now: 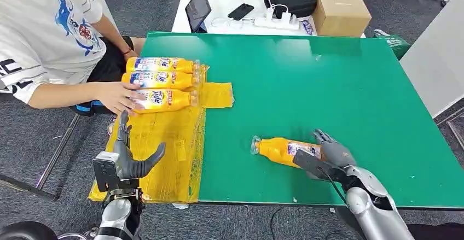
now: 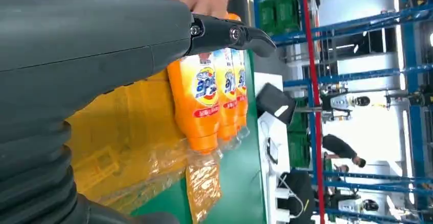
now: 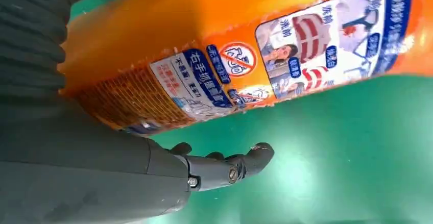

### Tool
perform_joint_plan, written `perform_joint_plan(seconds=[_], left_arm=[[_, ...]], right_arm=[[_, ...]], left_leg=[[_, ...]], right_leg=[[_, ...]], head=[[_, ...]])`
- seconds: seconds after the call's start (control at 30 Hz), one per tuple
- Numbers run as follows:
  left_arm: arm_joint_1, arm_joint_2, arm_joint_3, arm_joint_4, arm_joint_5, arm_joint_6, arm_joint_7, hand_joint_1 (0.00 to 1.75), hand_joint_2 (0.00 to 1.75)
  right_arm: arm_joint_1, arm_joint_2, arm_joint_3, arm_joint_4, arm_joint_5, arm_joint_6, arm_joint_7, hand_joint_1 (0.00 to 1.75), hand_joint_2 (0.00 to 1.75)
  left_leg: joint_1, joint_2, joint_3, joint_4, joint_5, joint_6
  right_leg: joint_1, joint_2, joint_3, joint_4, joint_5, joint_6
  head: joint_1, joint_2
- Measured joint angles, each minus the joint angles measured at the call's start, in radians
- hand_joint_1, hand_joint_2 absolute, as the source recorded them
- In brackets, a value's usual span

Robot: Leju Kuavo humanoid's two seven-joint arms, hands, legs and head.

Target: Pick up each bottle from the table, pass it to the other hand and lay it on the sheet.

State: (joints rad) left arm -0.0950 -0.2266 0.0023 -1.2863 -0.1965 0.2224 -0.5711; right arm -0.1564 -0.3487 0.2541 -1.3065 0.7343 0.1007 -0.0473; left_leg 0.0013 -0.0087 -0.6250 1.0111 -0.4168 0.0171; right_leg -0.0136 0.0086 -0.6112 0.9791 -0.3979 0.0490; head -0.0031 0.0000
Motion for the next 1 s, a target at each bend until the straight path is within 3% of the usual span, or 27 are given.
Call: perform_joint_plan(seconds=[0.23, 0.27, 0.3, 0.33, 0.47, 0.53, 0.7, 0.87, 0.97, 1.0], left_arm=[[-0.026, 0.0, -0.018, 0.048, 0.016, -0.015, 0.003, 0.0, 1.75], [-0.031, -0.001, -0.018, 0.055, 0.018, -0.014, 0.002, 0.0, 1.75], [-0.035, -0.001, -0.018, 0.062, 0.019, -0.014, 0.002, 0.0, 1.75], [-0.038, -0.001, -0.019, 0.067, 0.019, -0.016, 0.002, 0.0, 1.75], [-0.043, -0.001, -0.022, 0.075, 0.022, -0.017, 0.002, 0.0, 1.75], [-0.044, -0.001, -0.022, 0.075, 0.023, -0.017, 0.002, 0.0, 1.75], [-0.074, -0.001, -0.058, 0.133, 0.041, -0.019, 0.003, 0.0, 1.75], [-0.077, -0.001, -0.067, 0.148, 0.045, -0.018, 0.002, 0.0, 1.75], [-0.076, -0.001, -0.069, 0.152, 0.049, -0.018, 0.004, 0.0, 1.75], [-0.074, -0.001, -0.069, 0.152, 0.05, -0.017, 0.007, 0.0, 1.75]], right_arm=[[-0.108, -0.047, 0.073, 0.114, -0.071, 0.121, 0.01, 0.02, 1.75], [-0.119, -0.052, 0.083, 0.128, -0.076, 0.125, 0.008, 0.35, 1.75], [-0.128, -0.058, 0.093, 0.142, -0.08, 0.129, 0.008, 1.12, 1.75], [-0.136, -0.061, 0.103, 0.151, -0.088, 0.135, 0.006, 1.54, 1.75], [-0.147, -0.067, 0.117, 0.164, -0.103, 0.145, 0.004, 1.54, 1.75], [-0.147, -0.068, 0.118, 0.164, -0.103, 0.145, 0.004, 1.75, 1.75], [-0.196, -0.107, 0.206, 0.232, -0.189, 0.17, -0.01, 1.75, 1.75], [-0.187, -0.124, 0.221, 0.234, -0.215, 0.163, -0.01, 1.75, 1.75], [-0.162, -0.121, 0.213, 0.219, -0.232, 0.076, -0.033, 1.75, 1.75], [-0.146, -0.099, 0.2, 0.205, -0.218, -0.006, -0.056, 1.75, 1.75]], left_leg=[[0.0, 0.0, 0.002, 0.0, 0.0, 0.0], [0.0, 0.0, 0.003, 0.0, 0.0, 0.0], [0.0, 0.0, 0.003, 0.0, 0.0, 0.0], [0.0, 0.0, 0.004, 0.0, 0.0, 0.0], [0.0, 0.0, 0.004, 0.0, 0.0, 0.0], [0.0, 0.0, 0.005, 0.0, 0.0, 0.0], [0.0, 0.0, 0.016, 0.0, -0.002, 0.002], [0.0, 0.0, 0.017, 0.0, -0.002, 0.003], [0.0, 0.0, 0.017, 0.0, -0.002, 0.003], [0.001, 0.0, 0.017, 0.0, -0.003, 0.003]], right_leg=[[0.0, 0.0, 0.002, 0.0, 0.0, 0.0], [0.0, 0.0, 0.003, 0.0, 0.0, 0.0], [0.0, 0.0, 0.003, 0.0, 0.0, 0.0], [0.0, 0.0, 0.004, 0.0, 0.0, 0.0], [0.0, 0.0, 0.004, -0.001, 0.0, 0.0], [0.0, 0.0, 0.004, -0.001, 0.0, 0.0], [0.0, 0.0, 0.014, -0.002, -0.001, 0.0], [0.0, 0.0, 0.017, -0.003, -0.001, 0.001], [0.001, 0.0, 0.019, -0.003, -0.001, 0.001], [0.002, 0.0, 0.019, -0.003, -0.001, 0.001]], head=[[0.0, 0.0], [0.001, 0.0], [0.0, 0.0], [0.0, 0.0], [0.001, 0.0], [0.0, 0.0], [0.0, 0.0], [0.001, 0.0], [0.0, 0.0], [0.001, 0.0]])
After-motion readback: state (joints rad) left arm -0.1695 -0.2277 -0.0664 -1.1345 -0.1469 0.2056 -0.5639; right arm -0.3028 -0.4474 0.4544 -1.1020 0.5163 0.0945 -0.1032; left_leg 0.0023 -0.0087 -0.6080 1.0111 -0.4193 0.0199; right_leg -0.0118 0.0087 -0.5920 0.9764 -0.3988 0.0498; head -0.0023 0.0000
